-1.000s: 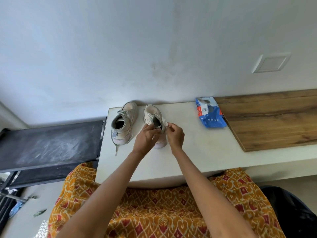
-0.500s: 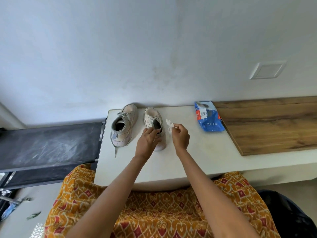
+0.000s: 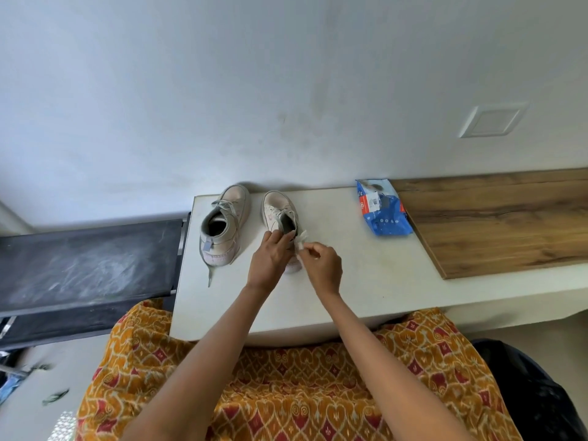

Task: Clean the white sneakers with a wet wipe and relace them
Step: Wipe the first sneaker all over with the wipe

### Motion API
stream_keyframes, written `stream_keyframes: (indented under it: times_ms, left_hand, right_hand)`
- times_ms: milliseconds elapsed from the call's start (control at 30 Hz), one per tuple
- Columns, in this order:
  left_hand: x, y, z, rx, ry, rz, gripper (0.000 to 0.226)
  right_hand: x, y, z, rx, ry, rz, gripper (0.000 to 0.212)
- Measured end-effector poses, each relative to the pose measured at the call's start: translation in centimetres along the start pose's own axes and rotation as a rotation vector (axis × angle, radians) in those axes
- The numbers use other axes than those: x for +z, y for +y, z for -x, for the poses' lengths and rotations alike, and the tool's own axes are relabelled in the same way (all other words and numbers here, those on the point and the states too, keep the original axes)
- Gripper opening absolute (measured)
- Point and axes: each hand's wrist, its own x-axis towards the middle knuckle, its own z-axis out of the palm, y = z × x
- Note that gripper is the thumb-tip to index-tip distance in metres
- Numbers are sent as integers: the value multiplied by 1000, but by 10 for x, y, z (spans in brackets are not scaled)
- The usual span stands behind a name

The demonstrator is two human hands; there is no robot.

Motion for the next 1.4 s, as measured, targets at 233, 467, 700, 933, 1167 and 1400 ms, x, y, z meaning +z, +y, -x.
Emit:
stream_keyframes:
  times_ms: [233, 467, 700, 933, 1167, 1400]
  left_hand:
    - [1, -1, 0, -49, -33, 23, 39]
    - [0, -4, 2, 29, -18, -18, 45]
    - [-2, -2, 1, 0, -59, -13, 35]
    - [-9, -6, -3, 100, -74, -60, 33]
    - [-16, -15, -22, 235, -188, -133, 18]
    - [-9, 19, -43, 146, -201, -78, 18]
  right_hand:
    - [17, -22, -14, 327, 66, -170, 23]
    - [15, -14, 9, 295, 43, -222, 24]
    - [5, -14, -48, 334, -38, -152, 21]
    - [9, 6, 0, 107, -20, -75, 17]
    - [5, 33, -44, 442, 91, -299, 20]
    - [2, 36, -91, 357, -26, -185, 17]
